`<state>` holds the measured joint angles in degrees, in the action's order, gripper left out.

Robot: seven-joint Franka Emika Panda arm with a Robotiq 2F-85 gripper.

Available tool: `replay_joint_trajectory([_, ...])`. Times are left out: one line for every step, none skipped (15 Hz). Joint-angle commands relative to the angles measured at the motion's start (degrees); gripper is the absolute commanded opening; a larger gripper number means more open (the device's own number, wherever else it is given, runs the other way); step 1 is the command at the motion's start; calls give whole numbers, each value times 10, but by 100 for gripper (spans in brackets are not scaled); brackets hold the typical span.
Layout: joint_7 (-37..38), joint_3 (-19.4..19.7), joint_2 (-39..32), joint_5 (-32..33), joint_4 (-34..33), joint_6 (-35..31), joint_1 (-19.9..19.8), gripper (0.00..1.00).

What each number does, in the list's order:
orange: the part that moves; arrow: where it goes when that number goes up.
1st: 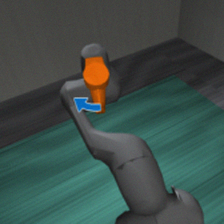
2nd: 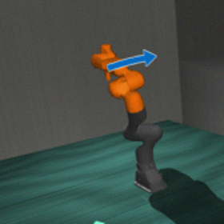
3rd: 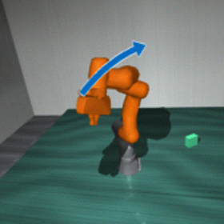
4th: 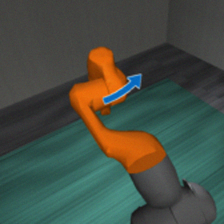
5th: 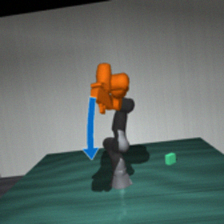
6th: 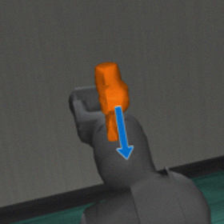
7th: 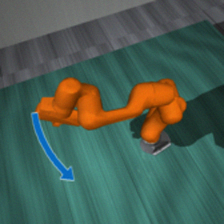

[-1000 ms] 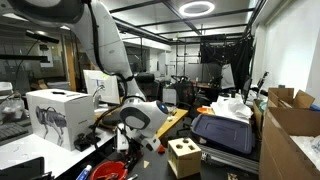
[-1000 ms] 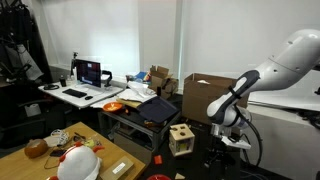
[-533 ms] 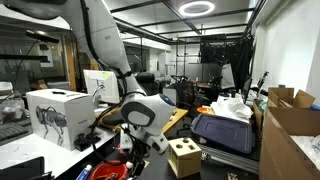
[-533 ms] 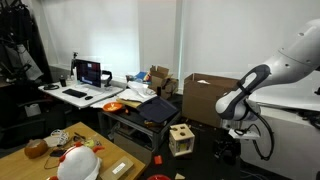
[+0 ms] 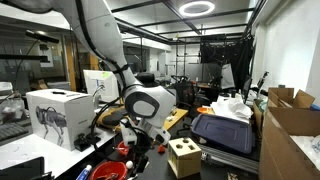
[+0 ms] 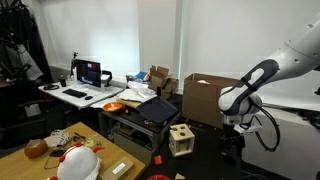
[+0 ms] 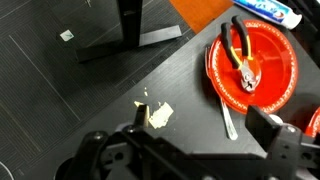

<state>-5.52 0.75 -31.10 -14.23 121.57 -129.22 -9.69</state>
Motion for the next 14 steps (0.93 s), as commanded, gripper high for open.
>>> replay_joint_trajectory([-17, 3, 55, 34, 10, 79, 7, 100])
replay_joint_trajectory([-23, 3, 65, 43, 10, 96, 9, 100])
replay_joint_trajectory([-27, 3, 76, 51, 8, 115, 13, 100])
replay_joint_trajectory([-33, 3, 86, 57, 8, 130, 15, 100])
replay_joint_trajectory([-35, 3, 95, 63, 8, 141, 18, 100])
replay_joint_trajectory([-33, 3, 103, 66, 9, 147, 21, 100])
replay_joint_trajectory([-34, 3, 112, 68, 10, 150, 24, 100])
replay_joint_trajectory([-33, 3, 120, 72, 10, 152, 27, 100])
replay_joint_trajectory([-32, 4, 128, 77, 12, 150, 31, 100])
replay_joint_trajectory([-33, 4, 134, 80, 13, 146, 33, 100])
replay_joint_trajectory([-33, 4, 139, 82, 13, 141, 35, 100])
replay_joint_trajectory([-36, 3, 139, 81, 13, 130, 36, 100])
replay_joint_trajectory([-37, 2, 140, 78, 12, 128, 37, 100])
replay_joint_trajectory([-22, 5, 125, 73, 7, 120, 38, 100])
